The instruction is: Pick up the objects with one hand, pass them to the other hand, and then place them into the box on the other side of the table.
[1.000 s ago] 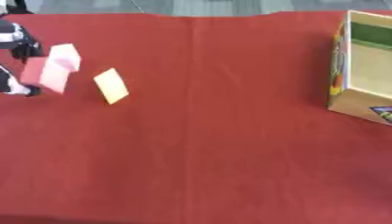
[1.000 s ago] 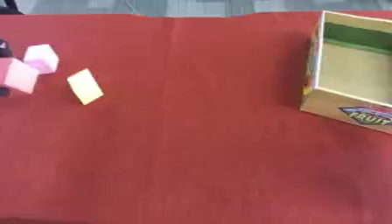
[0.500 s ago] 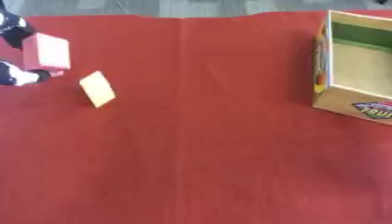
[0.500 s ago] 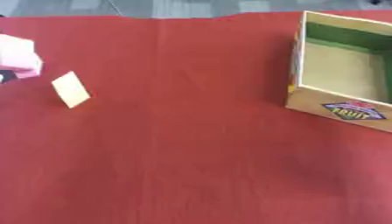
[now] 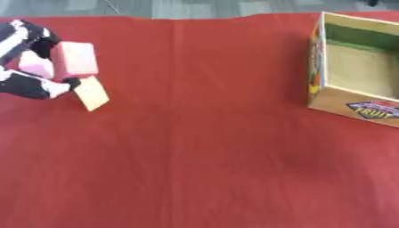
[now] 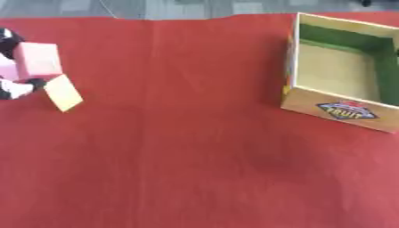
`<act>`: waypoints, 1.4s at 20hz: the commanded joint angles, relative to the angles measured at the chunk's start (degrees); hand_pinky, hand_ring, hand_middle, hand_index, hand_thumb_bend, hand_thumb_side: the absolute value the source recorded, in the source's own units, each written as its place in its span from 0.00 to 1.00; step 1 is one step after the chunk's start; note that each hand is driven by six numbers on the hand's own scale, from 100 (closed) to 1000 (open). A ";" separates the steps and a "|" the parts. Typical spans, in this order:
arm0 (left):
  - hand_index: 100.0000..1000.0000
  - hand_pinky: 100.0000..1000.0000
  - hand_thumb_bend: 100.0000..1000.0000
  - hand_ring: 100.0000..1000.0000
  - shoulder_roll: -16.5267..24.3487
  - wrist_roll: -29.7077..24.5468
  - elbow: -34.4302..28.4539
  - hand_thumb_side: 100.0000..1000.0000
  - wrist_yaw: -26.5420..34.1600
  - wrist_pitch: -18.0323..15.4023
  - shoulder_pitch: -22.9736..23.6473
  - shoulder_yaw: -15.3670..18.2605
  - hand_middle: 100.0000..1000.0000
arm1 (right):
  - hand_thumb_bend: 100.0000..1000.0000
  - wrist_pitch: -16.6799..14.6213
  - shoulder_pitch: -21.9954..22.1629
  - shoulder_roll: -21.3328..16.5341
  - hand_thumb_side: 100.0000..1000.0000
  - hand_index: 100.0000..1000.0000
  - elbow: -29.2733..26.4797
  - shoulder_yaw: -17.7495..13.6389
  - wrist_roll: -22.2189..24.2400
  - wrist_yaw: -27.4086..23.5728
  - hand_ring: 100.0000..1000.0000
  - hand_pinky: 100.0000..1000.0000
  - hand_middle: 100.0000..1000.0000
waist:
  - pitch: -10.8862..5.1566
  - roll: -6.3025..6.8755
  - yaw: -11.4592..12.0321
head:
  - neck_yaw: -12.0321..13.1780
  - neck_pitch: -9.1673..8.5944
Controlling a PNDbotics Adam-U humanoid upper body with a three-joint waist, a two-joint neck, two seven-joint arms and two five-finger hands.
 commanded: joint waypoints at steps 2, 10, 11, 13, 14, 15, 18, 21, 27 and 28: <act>0.44 0.58 0.00 0.49 -2.99 1.32 -0.87 0.00 0.33 0.44 -0.68 -0.14 0.33 | 0.00 -1.10 -3.13 -4.41 0.00 0.94 -0.88 2.47 2.22 3.88 1.00 0.90 0.87 | -1.65 -0.36 -0.11 | -0.96 0.35; 0.43 0.57 0.00 0.48 -11.45 4.31 2.46 0.00 -5.03 0.40 -0.63 -1.03 0.32 | 0.00 -0.74 -11.02 -4.43 0.00 0.94 -0.88 10.03 6.09 16.27 1.00 0.90 0.89 | -1.89 -1.03 0.10 | -3.14 0.93; 0.43 0.57 0.00 0.48 -12.39 4.71 2.53 0.00 -5.62 0.30 -0.64 -1.10 0.32 | 0.00 -0.56 -12.00 -4.34 0.00 0.94 -0.88 10.92 6.54 17.23 1.00 0.90 0.89 | -1.92 -1.06 0.19 | -3.42 1.08; 0.44 0.57 0.00 0.48 -13.94 5.30 2.43 0.00 -6.76 0.01 -0.68 -1.29 0.32 | 0.00 -0.05 -13.72 -4.18 0.00 0.95 -0.88 12.38 7.47 18.63 1.00 0.90 0.89 | -1.95 -1.11 0.37 | -3.82 1.27; 0.44 0.57 0.00 0.48 -14.72 5.50 2.22 0.00 -7.09 -0.14 -0.64 -1.37 0.32 | 0.00 0.25 -14.60 -4.13 0.00 0.95 -0.88 13.03 7.91 19.18 1.00 0.90 0.90 | -1.96 -1.14 0.48 | -4.02 1.27; 0.44 0.57 0.00 0.48 -15.29 5.57 2.01 0.00 -7.24 -0.28 -0.59 -1.47 0.32 | 0.00 0.45 -15.30 -4.10 0.00 0.95 -0.88 13.60 8.29 19.65 1.00 0.91 0.90 | -1.97 -1.17 0.56 | -4.21 1.27; 0.43 0.57 0.00 0.48 -16.77 5.59 1.48 0.00 -7.16 -0.60 -0.60 -1.73 0.32 | 0.00 0.98 -17.26 -3.98 0.00 0.95 -0.88 15.22 9.42 20.77 1.00 0.91 0.90 | -1.97 -1.25 0.85 | -4.86 1.12; 0.43 0.57 0.00 0.47 -17.94 5.93 1.38 0.00 -6.88 -0.88 -0.83 -2.02 0.32 | 0.00 1.35 -18.82 -3.77 0.00 0.95 -0.88 16.74 10.72 21.83 1.00 0.91 0.90 | -1.91 -1.30 1.16 | -5.23 1.05; 0.43 0.57 0.00 0.47 -21.00 5.77 1.78 0.00 -8.24 -2.29 -1.96 -3.25 0.32 | 0.00 3.11 -22.58 -2.27 0.00 0.96 -0.88 19.75 13.64 24.36 1.00 0.91 0.91 | -1.68 -1.65 1.95 | -6.11 0.95; 0.43 0.57 0.00 0.47 -21.67 5.78 1.90 0.00 -8.77 -2.65 -2.26 -3.45 0.32 | 0.00 3.80 -23.29 -1.77 0.00 0.96 -0.88 20.19 14.24 24.71 1.00 0.91 0.91 | -1.59 -1.73 2.19 | -6.42 0.91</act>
